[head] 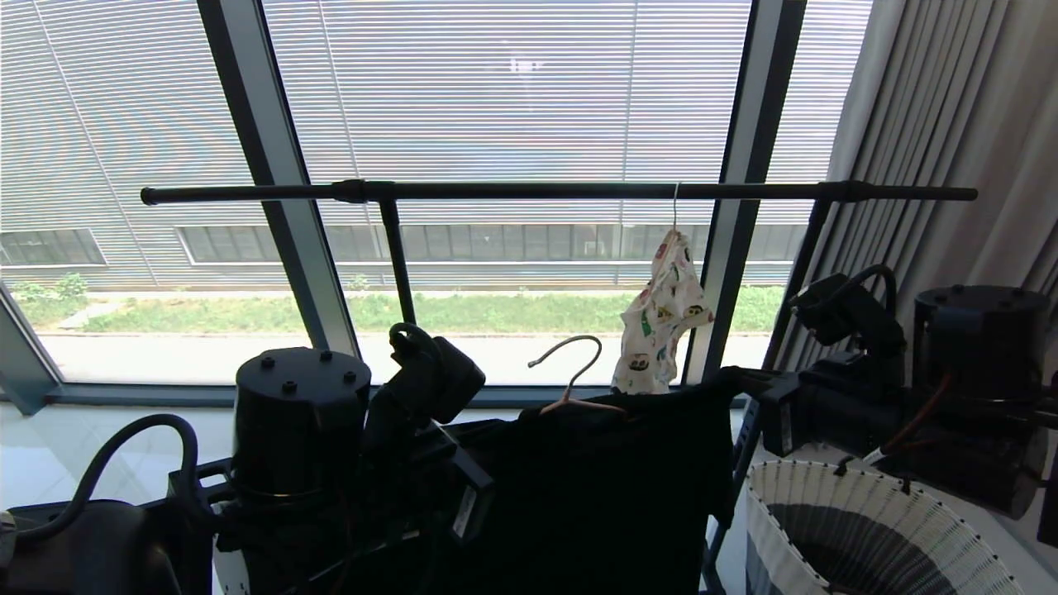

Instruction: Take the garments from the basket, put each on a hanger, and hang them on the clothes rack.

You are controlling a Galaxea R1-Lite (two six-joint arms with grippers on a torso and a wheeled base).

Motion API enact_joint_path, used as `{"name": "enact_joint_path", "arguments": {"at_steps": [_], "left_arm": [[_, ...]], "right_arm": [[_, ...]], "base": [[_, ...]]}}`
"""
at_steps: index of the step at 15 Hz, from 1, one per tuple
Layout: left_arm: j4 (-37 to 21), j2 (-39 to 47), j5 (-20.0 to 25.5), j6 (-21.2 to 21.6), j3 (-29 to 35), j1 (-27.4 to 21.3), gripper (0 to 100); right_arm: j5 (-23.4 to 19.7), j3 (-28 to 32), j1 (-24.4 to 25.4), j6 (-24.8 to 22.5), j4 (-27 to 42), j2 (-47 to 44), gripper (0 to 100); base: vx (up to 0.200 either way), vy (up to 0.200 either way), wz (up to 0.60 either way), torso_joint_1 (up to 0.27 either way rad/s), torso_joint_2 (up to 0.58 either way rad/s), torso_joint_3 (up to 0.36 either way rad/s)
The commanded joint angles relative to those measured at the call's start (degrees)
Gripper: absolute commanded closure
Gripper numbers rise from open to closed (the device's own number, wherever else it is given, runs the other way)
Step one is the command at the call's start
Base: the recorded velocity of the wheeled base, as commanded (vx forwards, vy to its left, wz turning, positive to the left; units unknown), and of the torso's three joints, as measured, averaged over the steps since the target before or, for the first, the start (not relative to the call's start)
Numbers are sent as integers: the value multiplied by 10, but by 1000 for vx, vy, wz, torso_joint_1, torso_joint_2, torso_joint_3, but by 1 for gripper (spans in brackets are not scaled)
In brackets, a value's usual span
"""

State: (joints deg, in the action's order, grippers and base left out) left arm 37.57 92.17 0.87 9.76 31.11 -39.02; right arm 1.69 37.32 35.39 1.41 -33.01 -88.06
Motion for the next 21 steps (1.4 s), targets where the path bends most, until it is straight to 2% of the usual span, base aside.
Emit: {"name": "enact_joint_path", "arguments": {"at_steps": [1, 4, 6, 7, 9, 14, 16, 20, 21], "left_arm": [[3, 17, 0, 0, 1, -4, 100], [36, 32, 0, -3, 3, -22, 100], [36, 29, 1, -4, 5, -35, 100], [36, 28, 2, -5, 5, -39, 100], [39, 28, 2, -6, 11, -41, 100], [40, 28, 4, -14, 23, -51, 100], [40, 28, 4, -16, 24, -68, 100], [40, 27, 5, -26, 22, -133, 100], [40, 27, 5, -25, 22, -141, 100]], "right_arm": [[-13, 36, -1, -7, 31, 56, 100], [-36, 50, 2, -12, 99, 89, 100], [-47, 47, 1, -13, 131, 100, 100], [-47, 47, 1, -13, 133, 98, 0], [-49, 46, 2, -14, 137, 98, 0], [-71, 32, -10, -57, 152, 98, 0], [-98, 34, -14, -101, 175, 105, 0], [-179, 55, -22, -246, 277, 113, 0], [-188, 60, -24, -265, 293, 112, 0]], "base": [[0, 0, 0, 0, 0, 0], [0, 0, 0, 0, 0, 0], [0, 0, 0, 0, 0, 0], [0, 0, 0, 0, 0, 0], [0, 0, 0, 0, 0, 0], [0, 0, 0, 0, 0, 0], [0, 0, 0, 0, 0, 0], [0, 0, 0, 0, 0, 0], [0, 0, 0, 0, 0, 0]]}}
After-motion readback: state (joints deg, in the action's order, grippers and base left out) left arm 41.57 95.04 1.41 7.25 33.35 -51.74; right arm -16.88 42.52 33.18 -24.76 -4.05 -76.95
